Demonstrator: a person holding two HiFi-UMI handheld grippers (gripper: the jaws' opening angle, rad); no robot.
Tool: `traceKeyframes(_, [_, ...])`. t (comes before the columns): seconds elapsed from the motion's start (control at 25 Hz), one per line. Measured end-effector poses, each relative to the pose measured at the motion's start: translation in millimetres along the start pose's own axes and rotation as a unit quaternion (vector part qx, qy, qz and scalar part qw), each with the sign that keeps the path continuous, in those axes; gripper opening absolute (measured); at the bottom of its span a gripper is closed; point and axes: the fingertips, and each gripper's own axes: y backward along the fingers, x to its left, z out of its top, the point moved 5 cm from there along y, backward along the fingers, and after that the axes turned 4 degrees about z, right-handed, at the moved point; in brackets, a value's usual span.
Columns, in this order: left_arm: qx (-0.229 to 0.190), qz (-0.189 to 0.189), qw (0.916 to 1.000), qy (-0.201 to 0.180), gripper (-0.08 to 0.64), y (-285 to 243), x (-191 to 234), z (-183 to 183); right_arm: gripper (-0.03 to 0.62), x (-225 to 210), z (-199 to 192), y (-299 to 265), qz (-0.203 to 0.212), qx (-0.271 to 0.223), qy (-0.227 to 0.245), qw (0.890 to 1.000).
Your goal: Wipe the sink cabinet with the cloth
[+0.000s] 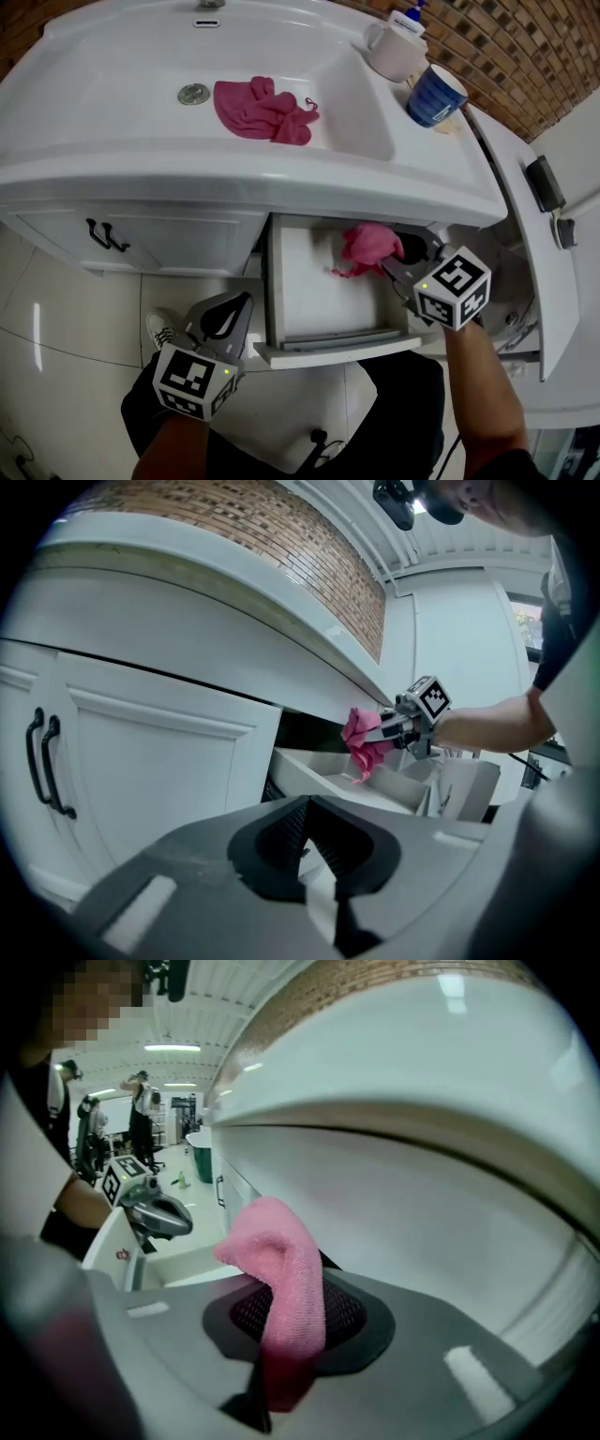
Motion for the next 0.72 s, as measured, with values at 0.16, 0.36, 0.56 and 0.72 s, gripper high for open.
traceKeyframes(0.16, [-0.001,-0.001,1.0,0.005,0.006,0.8,2.5,-1.5,0.08,52.9,33.9,-20.2,0.087,-0.027,0.059,0.994])
traceKeyframes(0.36, [-0.005,-0.002,1.0,0.005,0.006,3.6,2.5,0.6,0.08,90.6,31.7,-47.8,0.151,0.003,0.109,0.982])
traceKeyframes(0.56, [-0.006,-0.006,1.0,0.005,0.006,2.9,2.0,-0.1,0.08,91.9,13.4,-59.7,0.161,0.033,0.108,0.981])
traceKeyframes(0.72, [-0.006,-0.006,1.0,0.005,0.006,1.5,2.8,0.7,0.08,81.2,-3.5,-54.4,0.146,0.059,0.121,0.98])
